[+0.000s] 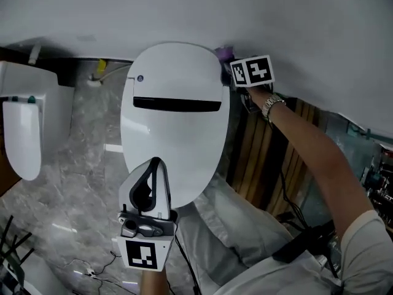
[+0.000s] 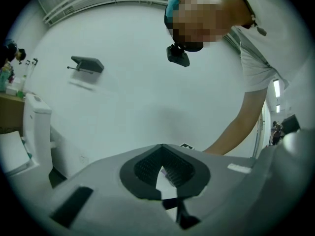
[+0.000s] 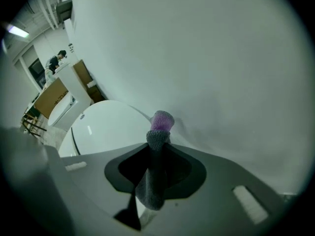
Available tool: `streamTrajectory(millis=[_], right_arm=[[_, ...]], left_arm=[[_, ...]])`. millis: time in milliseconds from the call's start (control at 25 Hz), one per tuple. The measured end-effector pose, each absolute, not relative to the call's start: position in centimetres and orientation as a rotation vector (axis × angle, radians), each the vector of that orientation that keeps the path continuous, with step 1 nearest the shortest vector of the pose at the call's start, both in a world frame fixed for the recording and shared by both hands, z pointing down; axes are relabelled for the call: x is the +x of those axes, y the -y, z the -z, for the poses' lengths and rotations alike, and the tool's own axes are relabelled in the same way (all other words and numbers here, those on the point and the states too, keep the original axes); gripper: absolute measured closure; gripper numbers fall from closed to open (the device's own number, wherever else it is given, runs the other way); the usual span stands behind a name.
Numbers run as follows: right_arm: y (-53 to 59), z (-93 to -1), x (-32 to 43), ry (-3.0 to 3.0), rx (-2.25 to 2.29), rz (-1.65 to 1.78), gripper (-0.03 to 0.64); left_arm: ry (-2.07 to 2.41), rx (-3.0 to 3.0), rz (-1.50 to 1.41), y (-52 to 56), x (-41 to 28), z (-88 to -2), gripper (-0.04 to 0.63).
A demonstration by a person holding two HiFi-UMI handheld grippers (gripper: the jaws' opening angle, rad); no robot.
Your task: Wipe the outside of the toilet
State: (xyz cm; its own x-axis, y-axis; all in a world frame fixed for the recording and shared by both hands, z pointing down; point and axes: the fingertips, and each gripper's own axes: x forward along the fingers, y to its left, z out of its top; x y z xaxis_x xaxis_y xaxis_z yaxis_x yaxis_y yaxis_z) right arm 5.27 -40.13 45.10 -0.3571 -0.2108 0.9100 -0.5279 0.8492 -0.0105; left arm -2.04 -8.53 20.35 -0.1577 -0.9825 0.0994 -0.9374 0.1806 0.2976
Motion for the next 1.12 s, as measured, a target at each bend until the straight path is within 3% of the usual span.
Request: streamTrajectory(millis=[520,1120], right_arm=[[39.4,-47.8,0.2,1.912,0.650,-0.470,0.529],[31.3,-47.5,-12.7,2.030,0.393,-0.297,0.529]], left_arm=[[2.084,1.860,0.275,4.5,-5.0,-23.8,0.592],[2.127,1.790,0.342,-1.7,-10.3,-25.6,0.592]])
